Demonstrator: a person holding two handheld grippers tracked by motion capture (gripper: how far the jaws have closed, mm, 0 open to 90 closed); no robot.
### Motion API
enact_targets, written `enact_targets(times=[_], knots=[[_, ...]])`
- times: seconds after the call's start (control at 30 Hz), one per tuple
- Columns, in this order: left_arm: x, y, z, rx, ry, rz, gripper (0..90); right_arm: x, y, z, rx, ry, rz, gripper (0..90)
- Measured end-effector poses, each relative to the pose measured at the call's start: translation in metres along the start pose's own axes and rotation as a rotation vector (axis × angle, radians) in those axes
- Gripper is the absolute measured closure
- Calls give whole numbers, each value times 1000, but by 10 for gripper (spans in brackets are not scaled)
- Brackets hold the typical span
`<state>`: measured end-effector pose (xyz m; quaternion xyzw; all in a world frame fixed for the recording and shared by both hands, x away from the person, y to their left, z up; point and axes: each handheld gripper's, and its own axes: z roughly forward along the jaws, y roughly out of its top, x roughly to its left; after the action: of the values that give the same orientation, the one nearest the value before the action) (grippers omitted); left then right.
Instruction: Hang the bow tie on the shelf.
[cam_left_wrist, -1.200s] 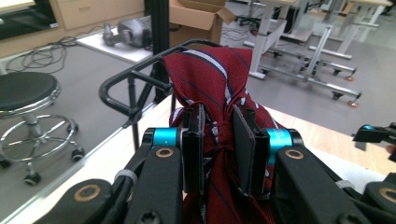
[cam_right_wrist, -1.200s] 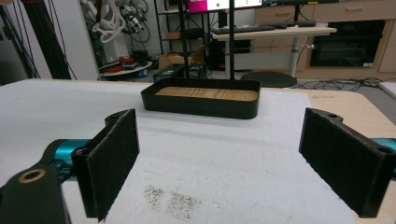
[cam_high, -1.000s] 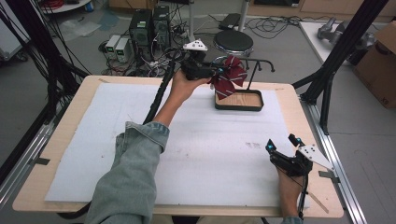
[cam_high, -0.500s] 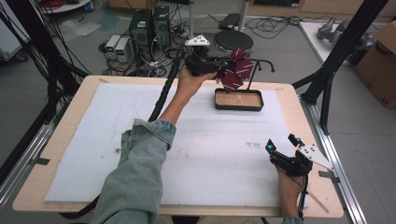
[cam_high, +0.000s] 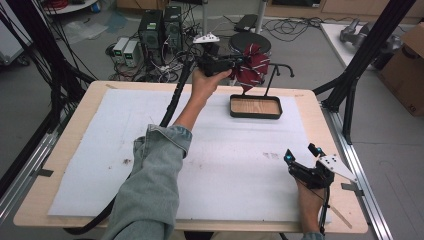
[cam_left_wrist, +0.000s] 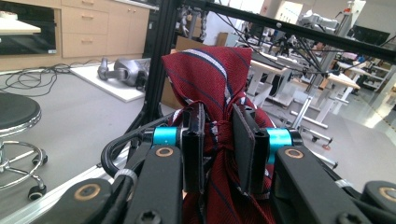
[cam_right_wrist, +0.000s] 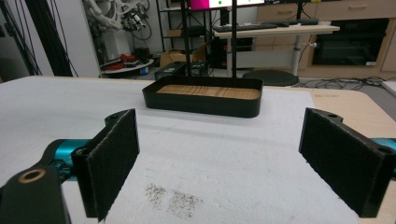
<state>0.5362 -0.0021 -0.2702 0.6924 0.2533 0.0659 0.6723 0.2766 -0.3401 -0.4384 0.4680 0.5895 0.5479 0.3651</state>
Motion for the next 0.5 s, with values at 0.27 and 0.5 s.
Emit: enact_targets(times=[0.27, 0.5], knots=[[-12, -3, 6, 19, -59, 5, 743, 0, 0, 0, 0, -3, -3, 113], [-3, -6, 9, -21, -28, -1, 743, 0, 0, 0, 2, -2, -2, 113]])
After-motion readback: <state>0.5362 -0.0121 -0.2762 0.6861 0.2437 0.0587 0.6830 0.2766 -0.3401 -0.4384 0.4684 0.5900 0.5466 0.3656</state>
